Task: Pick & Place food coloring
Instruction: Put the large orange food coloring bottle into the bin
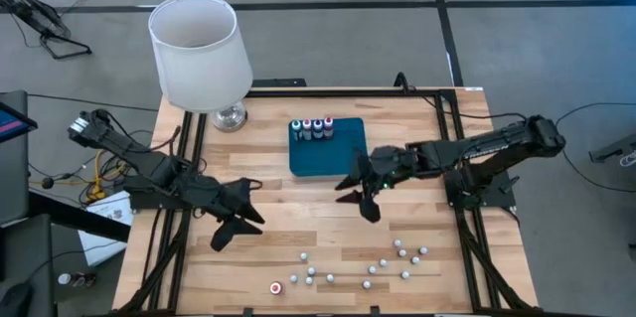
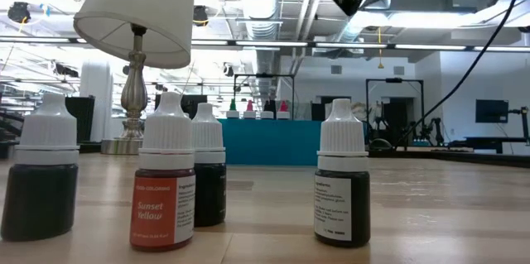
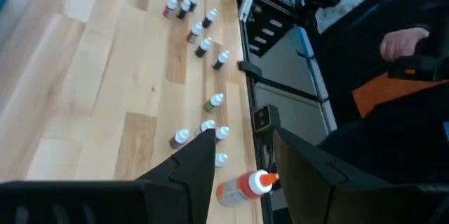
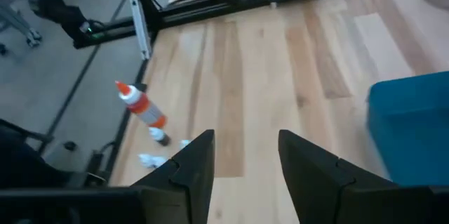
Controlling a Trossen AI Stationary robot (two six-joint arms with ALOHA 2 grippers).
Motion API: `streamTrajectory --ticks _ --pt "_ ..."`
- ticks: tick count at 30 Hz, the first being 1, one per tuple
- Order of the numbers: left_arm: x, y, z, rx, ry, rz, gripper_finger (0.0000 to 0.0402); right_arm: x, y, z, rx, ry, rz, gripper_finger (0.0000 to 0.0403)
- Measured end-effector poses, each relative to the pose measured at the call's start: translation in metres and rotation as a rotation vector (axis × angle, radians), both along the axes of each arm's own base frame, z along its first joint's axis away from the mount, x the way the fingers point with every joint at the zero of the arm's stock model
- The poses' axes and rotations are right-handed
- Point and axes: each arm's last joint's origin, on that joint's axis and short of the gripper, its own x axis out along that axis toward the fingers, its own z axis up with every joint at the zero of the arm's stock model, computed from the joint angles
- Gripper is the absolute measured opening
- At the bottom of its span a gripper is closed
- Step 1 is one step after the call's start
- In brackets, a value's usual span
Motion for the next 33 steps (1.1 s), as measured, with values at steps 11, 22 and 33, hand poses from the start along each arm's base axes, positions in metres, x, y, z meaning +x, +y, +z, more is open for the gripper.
streamTrajectory --ticks 11,22,33 --pt "0.026 -0.071 -0.032 -0.032 -0.043 -0.012 0.0137 -0.011 0.041 0.000 0.003 0.004 0.046 0.0126" --pt "0.022 -0.118 -0.069 -0.060 -0.025 0.204 0.0137 -0.035 0.072 0.000 -0.035 0.060 0.186 0.0122" --pt "0.004 -0.137 -0.075 0.139 -0.089 0.062 0.0137 -0.038 0.076 0.001 -0.039 0.055 0.194 0.0121"
